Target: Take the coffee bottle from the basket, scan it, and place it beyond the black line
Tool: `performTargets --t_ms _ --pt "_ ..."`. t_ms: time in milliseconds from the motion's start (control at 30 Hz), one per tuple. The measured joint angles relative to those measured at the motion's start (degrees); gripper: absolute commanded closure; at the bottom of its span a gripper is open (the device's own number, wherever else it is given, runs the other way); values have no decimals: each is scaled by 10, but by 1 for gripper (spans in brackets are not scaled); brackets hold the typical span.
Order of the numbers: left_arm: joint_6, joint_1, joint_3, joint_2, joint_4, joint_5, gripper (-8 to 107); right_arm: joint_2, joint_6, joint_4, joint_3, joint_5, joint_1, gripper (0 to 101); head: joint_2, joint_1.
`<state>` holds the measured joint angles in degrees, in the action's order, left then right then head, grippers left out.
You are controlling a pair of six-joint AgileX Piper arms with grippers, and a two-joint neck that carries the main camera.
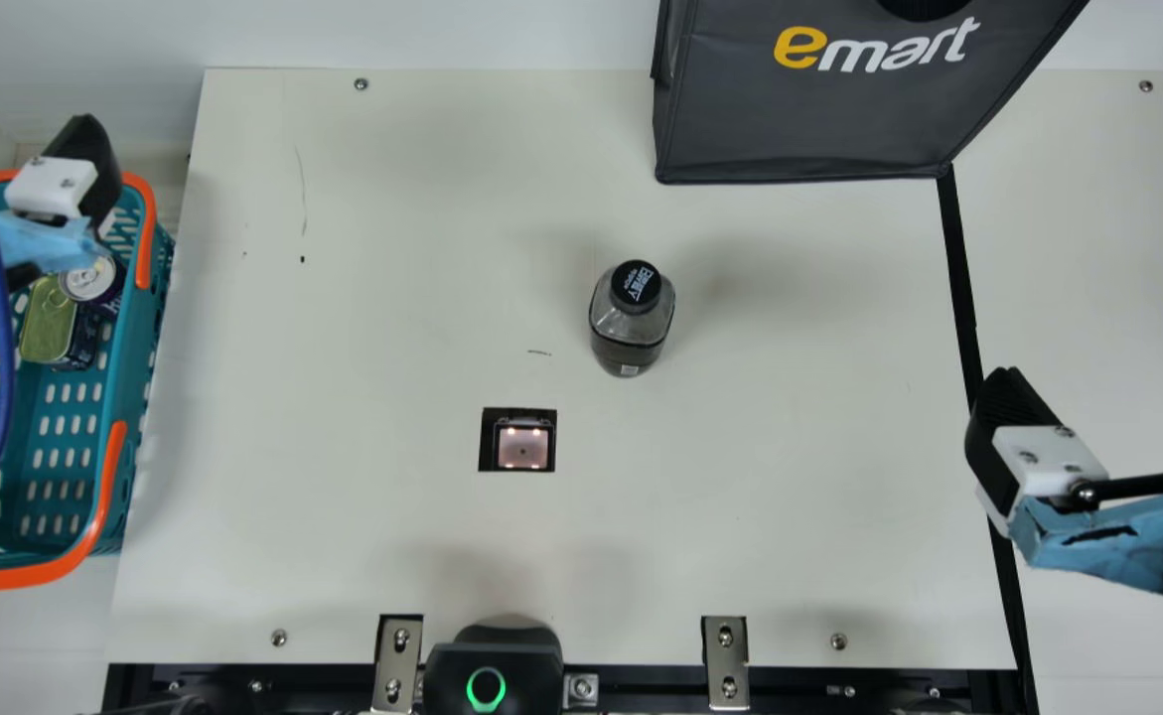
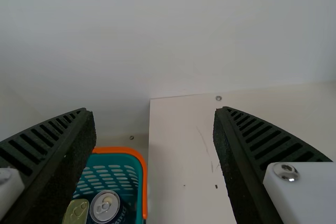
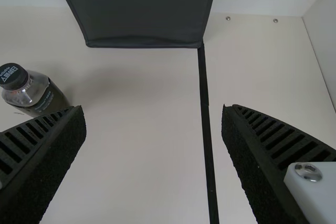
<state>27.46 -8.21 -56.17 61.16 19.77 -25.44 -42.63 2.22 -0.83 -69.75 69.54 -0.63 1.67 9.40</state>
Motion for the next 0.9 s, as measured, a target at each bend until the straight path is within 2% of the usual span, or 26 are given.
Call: performTargets --t_ms 900 --pt "-67 43 39 -85 -54 -57 9 0 0 0 0 0 0 10 0 1"
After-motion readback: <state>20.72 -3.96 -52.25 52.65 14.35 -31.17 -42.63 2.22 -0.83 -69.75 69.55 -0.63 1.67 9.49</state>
